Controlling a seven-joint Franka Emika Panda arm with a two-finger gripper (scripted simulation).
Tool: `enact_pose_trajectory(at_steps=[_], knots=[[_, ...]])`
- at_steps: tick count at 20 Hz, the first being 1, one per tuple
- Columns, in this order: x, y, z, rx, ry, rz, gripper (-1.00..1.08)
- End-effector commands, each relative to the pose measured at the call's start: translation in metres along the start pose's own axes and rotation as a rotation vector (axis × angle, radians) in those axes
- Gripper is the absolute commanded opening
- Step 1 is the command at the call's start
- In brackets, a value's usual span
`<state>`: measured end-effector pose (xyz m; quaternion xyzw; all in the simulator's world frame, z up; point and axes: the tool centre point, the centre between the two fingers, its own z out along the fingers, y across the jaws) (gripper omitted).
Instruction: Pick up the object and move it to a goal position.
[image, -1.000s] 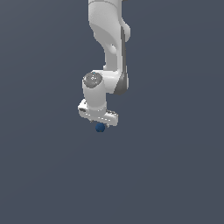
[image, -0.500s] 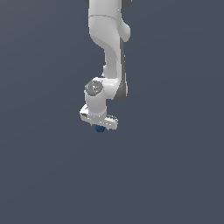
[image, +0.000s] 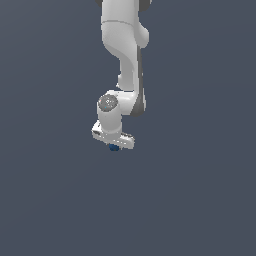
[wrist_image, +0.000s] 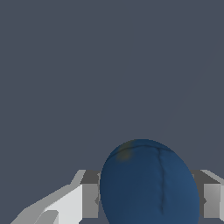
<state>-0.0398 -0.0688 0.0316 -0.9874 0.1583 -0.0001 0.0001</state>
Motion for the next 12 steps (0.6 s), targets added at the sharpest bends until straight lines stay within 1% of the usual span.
enact_pose_trajectory(at_steps=[1,7,12], knots=[[0.0,0.0,0.001,0.0,0.0,0.0,-1.0],[0.0,-0.001,0.0,0.0,0.0,0.0,-1.0],[-0.007,-0.017,-0.003,0.0,0.0,0.0,-1.0]])
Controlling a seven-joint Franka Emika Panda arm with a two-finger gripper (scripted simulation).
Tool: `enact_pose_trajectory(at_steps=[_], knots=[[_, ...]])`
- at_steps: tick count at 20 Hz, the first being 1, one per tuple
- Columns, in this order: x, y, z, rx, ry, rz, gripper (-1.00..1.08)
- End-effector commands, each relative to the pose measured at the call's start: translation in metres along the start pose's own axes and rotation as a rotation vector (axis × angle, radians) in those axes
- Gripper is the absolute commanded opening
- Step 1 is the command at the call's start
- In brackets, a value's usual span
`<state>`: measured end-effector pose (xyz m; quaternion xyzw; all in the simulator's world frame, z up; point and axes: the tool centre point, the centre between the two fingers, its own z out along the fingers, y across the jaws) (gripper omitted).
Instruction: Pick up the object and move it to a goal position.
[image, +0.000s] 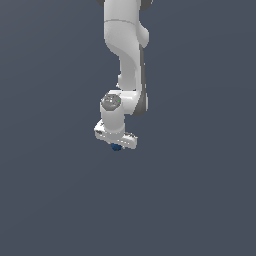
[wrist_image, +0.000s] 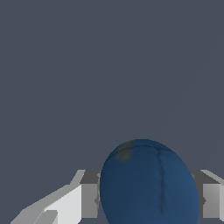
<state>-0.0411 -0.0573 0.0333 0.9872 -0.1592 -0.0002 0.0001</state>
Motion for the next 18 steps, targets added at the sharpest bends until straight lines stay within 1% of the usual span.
enact_pose_trajectory(at_steps=[1,6,14,18], knots=[[-0.004,-0.012,-0.002,0.001,0.001,-0.002,-1.0],[-0.019,-0.048,-0.009,0.001,0.001,-0.002,-1.0],[-0.051,-0.13,-0.024,0.0,0.001,-0.002,-1.0],[-0.063,-0.162,-0.03,0.0,0.001,-0.002,-1.0]])
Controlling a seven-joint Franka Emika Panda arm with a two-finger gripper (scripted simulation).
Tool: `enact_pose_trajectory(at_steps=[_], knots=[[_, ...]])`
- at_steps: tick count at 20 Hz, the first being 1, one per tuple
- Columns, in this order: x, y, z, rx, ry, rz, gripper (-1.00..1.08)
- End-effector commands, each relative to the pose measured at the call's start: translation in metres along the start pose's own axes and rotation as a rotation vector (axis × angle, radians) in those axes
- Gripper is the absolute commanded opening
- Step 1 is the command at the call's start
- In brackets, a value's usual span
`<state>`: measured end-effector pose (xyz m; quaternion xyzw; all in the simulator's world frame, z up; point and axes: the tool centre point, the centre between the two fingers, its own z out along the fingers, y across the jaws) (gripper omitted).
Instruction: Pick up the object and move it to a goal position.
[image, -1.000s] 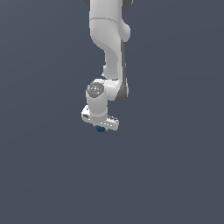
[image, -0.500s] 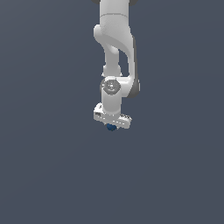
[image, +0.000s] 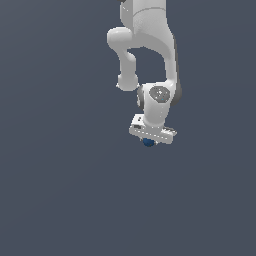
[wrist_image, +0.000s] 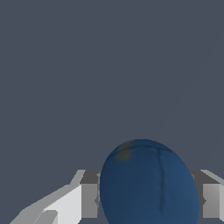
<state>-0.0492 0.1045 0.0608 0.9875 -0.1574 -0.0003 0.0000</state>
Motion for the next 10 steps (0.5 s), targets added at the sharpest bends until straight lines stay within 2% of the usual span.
enact_pose_trajectory(at_steps=[1,6,10], knots=[[-0.006,-0.018,-0.004,0.0,0.001,0.002,-1.0],[-0.013,-0.04,-0.008,0.0,0.001,0.002,-1.0],[-0.014,-0.046,-0.009,0.0,0.001,0.002,-1.0]])
